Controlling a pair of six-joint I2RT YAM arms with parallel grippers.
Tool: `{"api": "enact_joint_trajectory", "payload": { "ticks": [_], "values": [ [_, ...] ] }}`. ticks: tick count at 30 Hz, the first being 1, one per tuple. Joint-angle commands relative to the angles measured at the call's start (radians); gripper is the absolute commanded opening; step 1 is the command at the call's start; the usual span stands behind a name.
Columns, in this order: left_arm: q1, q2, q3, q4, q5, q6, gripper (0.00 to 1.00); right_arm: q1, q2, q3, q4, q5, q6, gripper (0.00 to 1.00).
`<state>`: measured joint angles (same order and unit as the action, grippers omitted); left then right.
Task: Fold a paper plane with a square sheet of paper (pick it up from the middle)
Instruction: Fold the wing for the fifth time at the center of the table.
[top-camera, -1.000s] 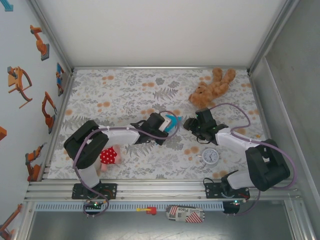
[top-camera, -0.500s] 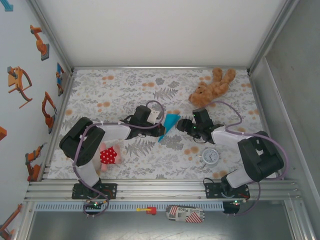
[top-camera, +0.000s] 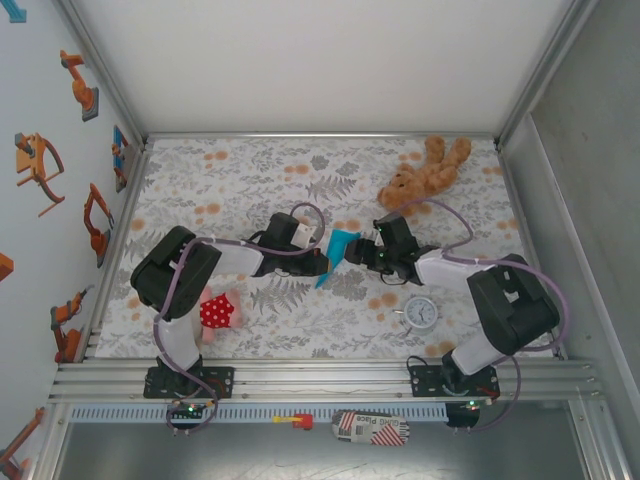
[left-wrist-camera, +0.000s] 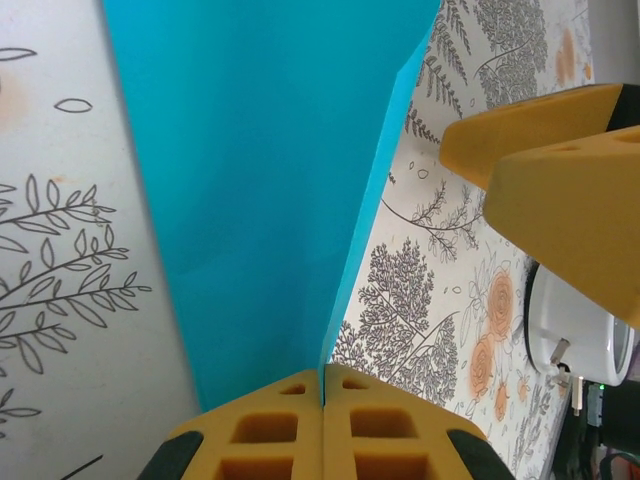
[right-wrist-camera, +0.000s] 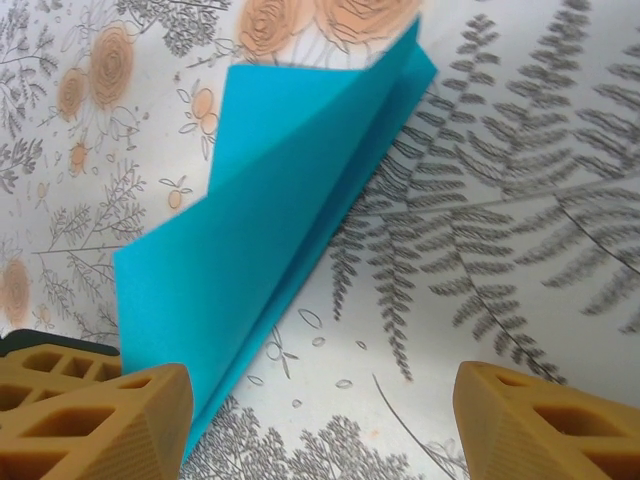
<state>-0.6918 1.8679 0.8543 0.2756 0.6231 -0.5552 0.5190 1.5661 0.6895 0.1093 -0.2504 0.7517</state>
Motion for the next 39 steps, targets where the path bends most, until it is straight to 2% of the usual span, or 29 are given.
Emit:
{"api": "enact_joint_trajectory", "payload": {
  "ticks": [1,19,32,39],
  "values": [
    [0.013,0.026,-0.004,0.019,0.04,-0.023,0.02,0.01,0.045,0.055,-0.023,-0.014,-0.049,0.69],
    [0.034,0.064,-0.019,0.066,0.082,-0.08,0.02,0.039,0.193,0.204,-0.152,-0.007,-0.132,0.66],
    [0.034,0.091,-0.02,0.035,0.061,-0.051,0.15,0.07,0.284,0.282,-0.224,0.025,-0.116,0.66],
    [0.034,0.114,-0.023,0.025,0.043,-0.043,0.16,0.087,0.32,0.321,-0.272,0.055,-0.11,0.69]
  ]
}}
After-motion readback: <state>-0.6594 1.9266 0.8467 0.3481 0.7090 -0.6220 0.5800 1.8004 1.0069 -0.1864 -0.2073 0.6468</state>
